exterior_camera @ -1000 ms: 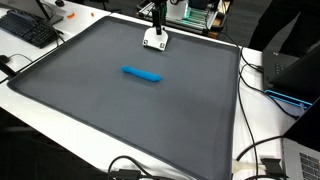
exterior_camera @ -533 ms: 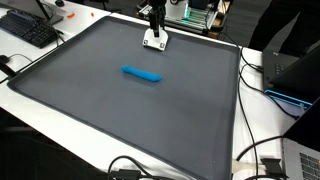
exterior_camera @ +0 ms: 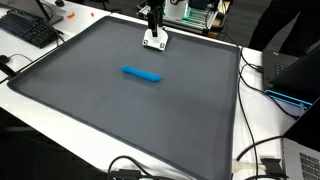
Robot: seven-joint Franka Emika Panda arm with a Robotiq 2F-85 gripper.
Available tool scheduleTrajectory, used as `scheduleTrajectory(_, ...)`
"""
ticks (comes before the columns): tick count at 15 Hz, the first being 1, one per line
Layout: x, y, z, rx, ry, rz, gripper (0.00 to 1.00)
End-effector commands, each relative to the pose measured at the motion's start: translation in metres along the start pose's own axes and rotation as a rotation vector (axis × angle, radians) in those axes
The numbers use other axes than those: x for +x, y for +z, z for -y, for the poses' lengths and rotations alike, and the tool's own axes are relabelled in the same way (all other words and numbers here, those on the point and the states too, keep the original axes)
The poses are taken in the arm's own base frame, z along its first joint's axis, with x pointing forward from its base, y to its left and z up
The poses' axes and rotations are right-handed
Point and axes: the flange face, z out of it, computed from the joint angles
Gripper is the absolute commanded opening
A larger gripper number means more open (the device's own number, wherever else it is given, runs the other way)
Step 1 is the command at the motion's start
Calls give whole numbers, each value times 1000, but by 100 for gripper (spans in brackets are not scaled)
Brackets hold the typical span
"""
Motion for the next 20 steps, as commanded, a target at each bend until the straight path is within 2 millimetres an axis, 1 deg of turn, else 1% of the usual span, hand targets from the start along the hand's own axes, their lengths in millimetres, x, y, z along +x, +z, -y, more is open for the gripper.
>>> scheduleTrajectory(1,6,5,-2,-12,-25,-1,100)
scheduleTrajectory(11,9,22,-3,-30,-28,-16,100)
scheduleTrajectory(12,9,23,-2,-27,-33,-20,98)
scheduleTrajectory(13,9,25,-2,-25,-33,-23,79)
scheduleTrajectory(15,9,27,-1,-18,-39,-30,70)
scheduleTrajectory(20,11,26,3,10,-37,-58,30)
